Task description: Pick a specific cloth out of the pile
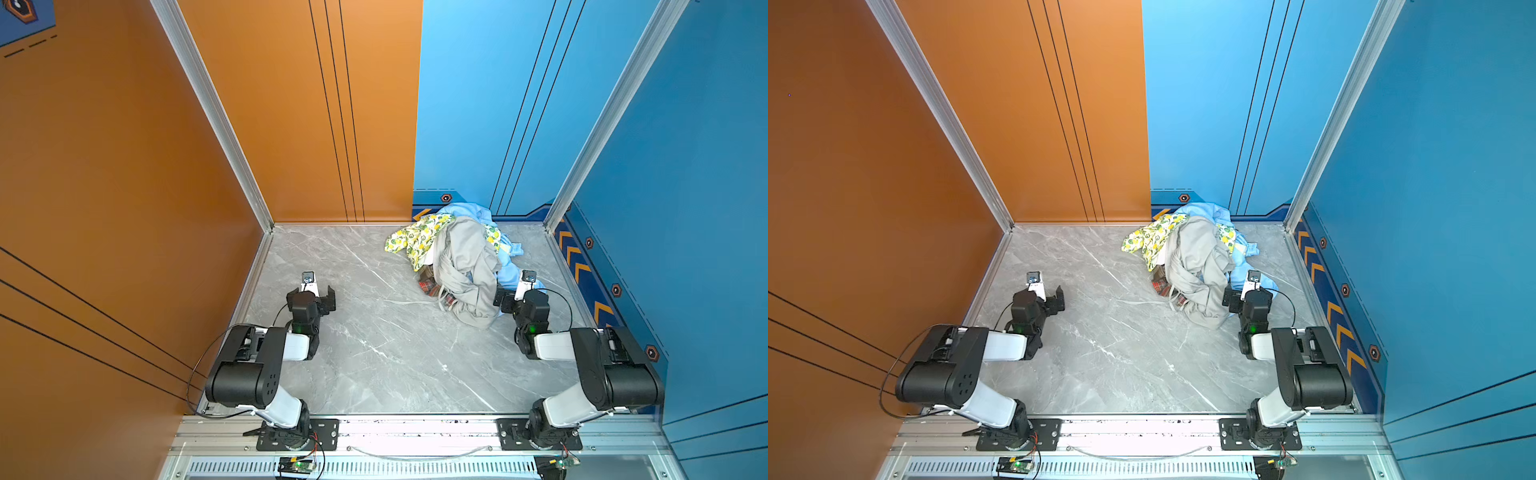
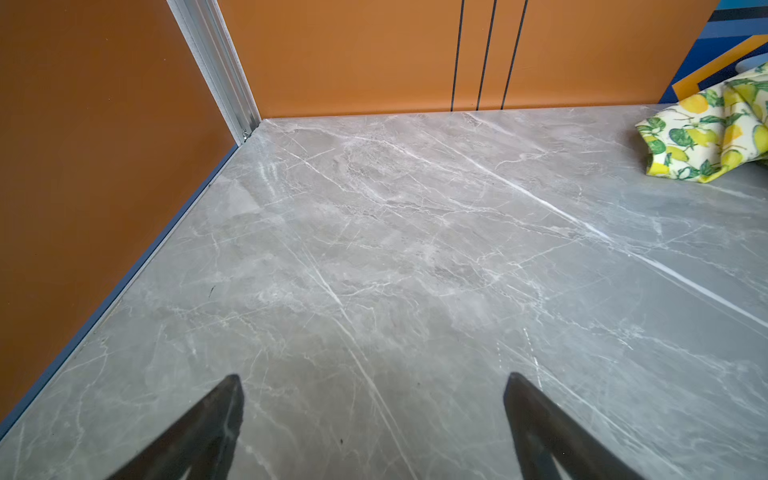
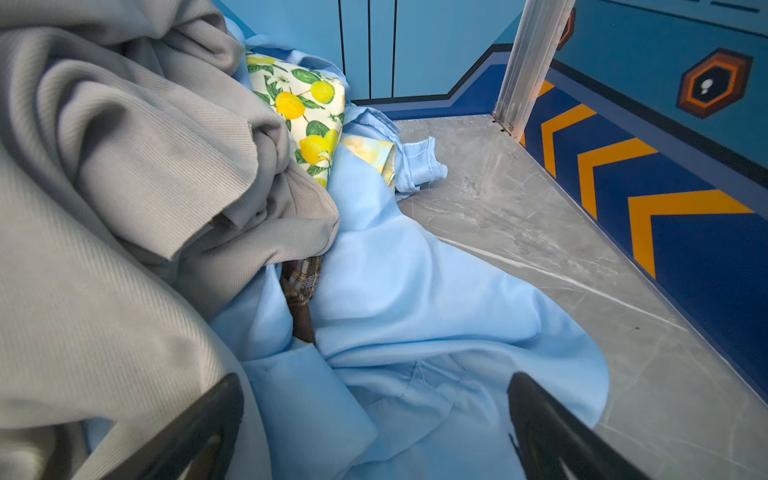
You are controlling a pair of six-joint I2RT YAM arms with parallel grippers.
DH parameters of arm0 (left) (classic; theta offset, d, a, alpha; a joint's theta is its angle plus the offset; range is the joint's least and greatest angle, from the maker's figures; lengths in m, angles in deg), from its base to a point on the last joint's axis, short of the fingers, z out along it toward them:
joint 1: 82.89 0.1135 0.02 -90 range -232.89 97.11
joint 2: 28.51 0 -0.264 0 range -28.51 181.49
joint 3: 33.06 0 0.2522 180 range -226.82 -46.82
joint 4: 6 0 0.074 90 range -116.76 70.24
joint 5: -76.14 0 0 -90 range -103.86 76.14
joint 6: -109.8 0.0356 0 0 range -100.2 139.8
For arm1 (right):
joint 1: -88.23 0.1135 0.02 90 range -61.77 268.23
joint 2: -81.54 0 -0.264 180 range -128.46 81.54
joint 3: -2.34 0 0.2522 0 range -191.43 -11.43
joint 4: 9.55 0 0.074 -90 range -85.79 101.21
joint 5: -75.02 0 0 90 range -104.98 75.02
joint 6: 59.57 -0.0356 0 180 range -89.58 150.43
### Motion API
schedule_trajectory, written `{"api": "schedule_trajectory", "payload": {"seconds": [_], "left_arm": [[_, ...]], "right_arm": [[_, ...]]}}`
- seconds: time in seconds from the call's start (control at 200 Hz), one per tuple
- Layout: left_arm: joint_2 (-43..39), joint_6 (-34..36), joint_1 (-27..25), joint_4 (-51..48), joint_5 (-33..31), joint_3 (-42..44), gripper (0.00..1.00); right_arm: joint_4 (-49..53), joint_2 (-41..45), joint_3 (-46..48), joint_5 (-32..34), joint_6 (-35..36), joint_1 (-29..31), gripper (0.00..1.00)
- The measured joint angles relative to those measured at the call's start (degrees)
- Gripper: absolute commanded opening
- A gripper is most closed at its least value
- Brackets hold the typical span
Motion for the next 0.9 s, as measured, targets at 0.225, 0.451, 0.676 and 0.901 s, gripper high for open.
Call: {"api": "schedule_trajectory", "payload": {"seconds": [0.225,0.451,0.676,0.901], "left_arm": [[0.0,0.0,0.0,0.0,0.2,0.0,0.98],[0.0,0.0,0.0,0.0,0.2,0.0,0.98],[0.0,-0.02,0.44,0.0,0.63,0.0,0.98],[0.0,-0.02,0.48,-0.2,0.7,-0.09,0.98]], "right_arm": [[0.0,0.0,0.0,0.0,0.0,0.0,1.0],[0.0,0.0,0.0,0.0,0.0,0.0,1.0],[0.0,0.0,0.0,0.0,0.0,0.0,1.0],[0.0,0.0,0.0,0.0,0.0,0.0,1.0]]}}
